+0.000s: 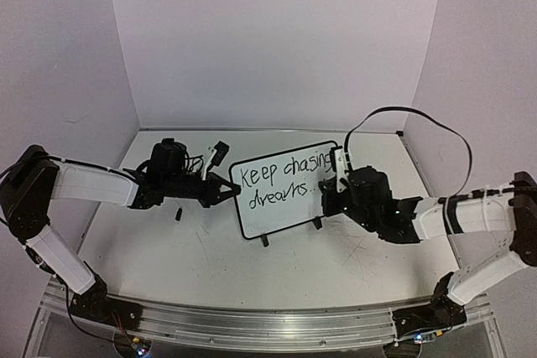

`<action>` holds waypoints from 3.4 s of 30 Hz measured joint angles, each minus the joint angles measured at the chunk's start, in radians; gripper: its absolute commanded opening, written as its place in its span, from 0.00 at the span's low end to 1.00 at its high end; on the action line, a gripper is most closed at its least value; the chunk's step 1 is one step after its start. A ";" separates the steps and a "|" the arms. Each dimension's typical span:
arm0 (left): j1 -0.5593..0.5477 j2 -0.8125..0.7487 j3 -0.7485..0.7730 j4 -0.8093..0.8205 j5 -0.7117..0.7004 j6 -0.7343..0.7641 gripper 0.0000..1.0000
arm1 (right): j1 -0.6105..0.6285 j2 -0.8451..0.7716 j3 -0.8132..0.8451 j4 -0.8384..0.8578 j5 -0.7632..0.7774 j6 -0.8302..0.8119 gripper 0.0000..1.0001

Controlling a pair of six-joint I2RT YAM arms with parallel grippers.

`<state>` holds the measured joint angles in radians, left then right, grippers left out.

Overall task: Write a sentence on the whiteboard
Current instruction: Write a sentence on the whiteboard, then pick up the pen cap from the center of the board, then insert the whiteboard marker without the cap into the pen cap.

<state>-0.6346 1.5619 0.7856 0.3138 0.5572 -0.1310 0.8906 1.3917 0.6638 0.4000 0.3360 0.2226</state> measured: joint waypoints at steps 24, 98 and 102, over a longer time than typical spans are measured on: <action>0.019 -0.240 -0.047 -0.184 -0.283 -0.008 0.76 | 0.000 -0.326 -0.030 -0.173 -0.039 -0.020 0.00; -0.114 -0.640 -0.095 -0.385 -0.118 0.160 0.00 | 0.154 0.190 0.670 -0.332 -0.758 -0.048 0.00; -0.144 -0.634 -0.095 -0.385 -0.141 0.183 0.00 | 0.154 0.228 0.728 -0.359 -0.767 -0.038 0.00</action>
<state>-0.7790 0.9278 0.6903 -0.0715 0.4164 0.0518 1.0451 1.6198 1.3920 0.0411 -0.4315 0.1850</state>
